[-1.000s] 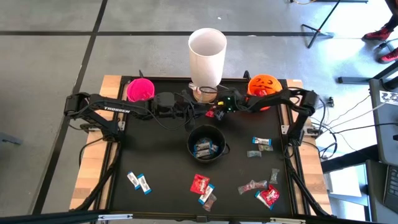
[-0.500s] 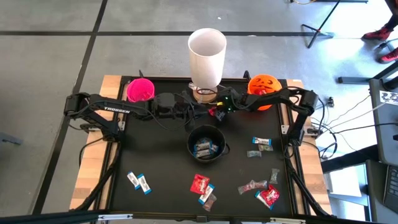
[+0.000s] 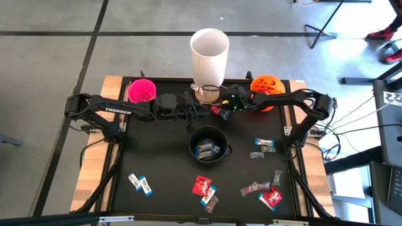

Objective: Sort candy
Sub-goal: Put the red candy pack into the orange bucket

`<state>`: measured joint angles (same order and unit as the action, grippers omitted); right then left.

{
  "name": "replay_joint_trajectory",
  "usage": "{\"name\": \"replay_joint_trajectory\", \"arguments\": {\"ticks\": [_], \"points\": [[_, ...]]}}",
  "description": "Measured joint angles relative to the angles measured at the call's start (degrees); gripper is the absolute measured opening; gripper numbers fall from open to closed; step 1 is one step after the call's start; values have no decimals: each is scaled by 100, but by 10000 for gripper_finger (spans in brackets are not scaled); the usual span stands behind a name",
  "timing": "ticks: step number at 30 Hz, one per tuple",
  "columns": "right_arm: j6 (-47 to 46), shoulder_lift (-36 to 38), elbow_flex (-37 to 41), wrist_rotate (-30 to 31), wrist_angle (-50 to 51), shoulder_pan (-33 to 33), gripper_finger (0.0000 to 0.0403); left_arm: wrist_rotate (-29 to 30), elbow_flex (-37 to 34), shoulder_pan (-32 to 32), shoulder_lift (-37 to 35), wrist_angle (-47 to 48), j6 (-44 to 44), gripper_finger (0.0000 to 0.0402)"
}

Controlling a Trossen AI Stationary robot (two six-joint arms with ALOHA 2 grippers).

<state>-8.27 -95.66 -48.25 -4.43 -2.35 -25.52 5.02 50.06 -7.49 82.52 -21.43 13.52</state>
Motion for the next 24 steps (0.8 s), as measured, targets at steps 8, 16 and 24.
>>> {"name": "replay_joint_trajectory", "arguments": {"ticks": [8, 16, 24], "points": [[160, 967, 0, 240, 709, 0, 3, -2, 0, 40, 0, 0, -4, 156], [464, 2635, -2, 876, 1957, 0, 8, 0, 0, 91, 0, 0, -8, 156], [757, 4123, -4, 3284, 3577, -50, 9, 0, 0, 279, 0, -2, -10, 156]]}}
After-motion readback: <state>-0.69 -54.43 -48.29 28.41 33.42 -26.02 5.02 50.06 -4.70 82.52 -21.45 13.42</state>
